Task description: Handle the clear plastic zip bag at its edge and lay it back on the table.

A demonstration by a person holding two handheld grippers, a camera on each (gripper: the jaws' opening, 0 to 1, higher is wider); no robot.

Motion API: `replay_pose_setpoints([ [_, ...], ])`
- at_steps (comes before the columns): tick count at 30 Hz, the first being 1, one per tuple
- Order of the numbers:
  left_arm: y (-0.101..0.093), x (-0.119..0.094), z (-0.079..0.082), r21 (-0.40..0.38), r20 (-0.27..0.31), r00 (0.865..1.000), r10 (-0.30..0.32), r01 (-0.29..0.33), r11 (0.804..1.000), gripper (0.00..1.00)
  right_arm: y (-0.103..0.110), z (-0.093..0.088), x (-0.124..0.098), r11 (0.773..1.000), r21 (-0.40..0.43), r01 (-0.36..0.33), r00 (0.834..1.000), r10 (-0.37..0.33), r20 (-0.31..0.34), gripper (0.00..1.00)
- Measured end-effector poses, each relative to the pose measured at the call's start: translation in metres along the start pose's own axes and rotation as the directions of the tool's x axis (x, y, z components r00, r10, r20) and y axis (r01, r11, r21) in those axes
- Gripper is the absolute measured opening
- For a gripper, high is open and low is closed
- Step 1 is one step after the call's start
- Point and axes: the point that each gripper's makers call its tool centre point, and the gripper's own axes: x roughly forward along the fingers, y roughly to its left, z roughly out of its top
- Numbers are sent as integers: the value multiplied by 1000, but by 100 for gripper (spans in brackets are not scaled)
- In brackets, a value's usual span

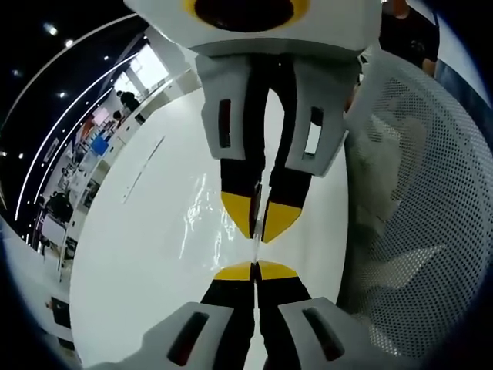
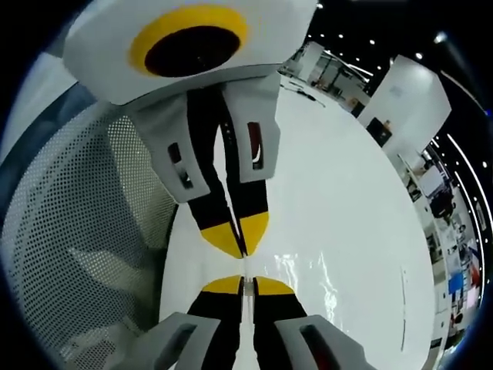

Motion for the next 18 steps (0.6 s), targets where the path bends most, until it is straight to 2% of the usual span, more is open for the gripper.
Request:
replay_pose_setpoints([
  [4, -1, -1, -1, -3, 0, 1000, -2, 2, 1000, 0, 4, 0, 0, 1000, -10, -11, 1000, 11, -5, 0],
  [10, -1, 0, -1, -3, -1, 1000, 3, -3, 1000, 0, 6, -1, -2, 1000, -27, -2, 1000, 1, -31, 0],
  [18, 0, 0, 3, -8, 9, 1000, 6, -6, 1000, 0, 2, -2, -6, 1000, -21, 20, 999, -20, -31, 0],
])
